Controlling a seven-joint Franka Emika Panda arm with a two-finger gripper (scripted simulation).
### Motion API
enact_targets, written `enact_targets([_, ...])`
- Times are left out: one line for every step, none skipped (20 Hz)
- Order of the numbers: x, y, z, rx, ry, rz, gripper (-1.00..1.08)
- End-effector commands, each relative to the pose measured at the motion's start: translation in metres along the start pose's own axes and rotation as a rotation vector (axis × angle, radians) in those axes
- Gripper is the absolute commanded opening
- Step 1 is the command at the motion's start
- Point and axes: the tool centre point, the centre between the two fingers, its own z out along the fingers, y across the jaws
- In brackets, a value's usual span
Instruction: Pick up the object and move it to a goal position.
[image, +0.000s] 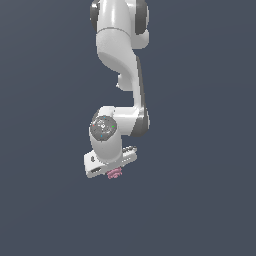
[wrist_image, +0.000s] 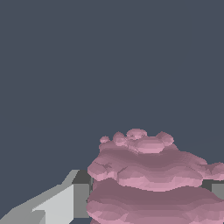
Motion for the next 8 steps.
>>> enact_targets([0.0054,0.0013,-0.0006,0.0,0.0,0.0,-1.0])
enact_targets([0.0068,0.0017,-0.0008,0.0,0.0,0.0,-1.0])
enact_targets([0.008,0.0021,-0.0009,0.0,0.0,0.0,-1.0])
enact_targets([0.0089,0.0023,-0.001,0.0,0.0,0.0,-1.0])
enact_targets([0.0096,0.0026,-0.0011,0.0,0.0,0.0,-1.0])
enact_targets([0.0101,0.0027,-0.0011,0.0,0.0,0.0,-1.0])
enact_targets([0.0104,0.0028,-0.0012,0.0,0.0,0.0,-1.0])
enact_targets([0.0105,0.0029,-0.0012,0.0,0.0,0.0,-1.0])
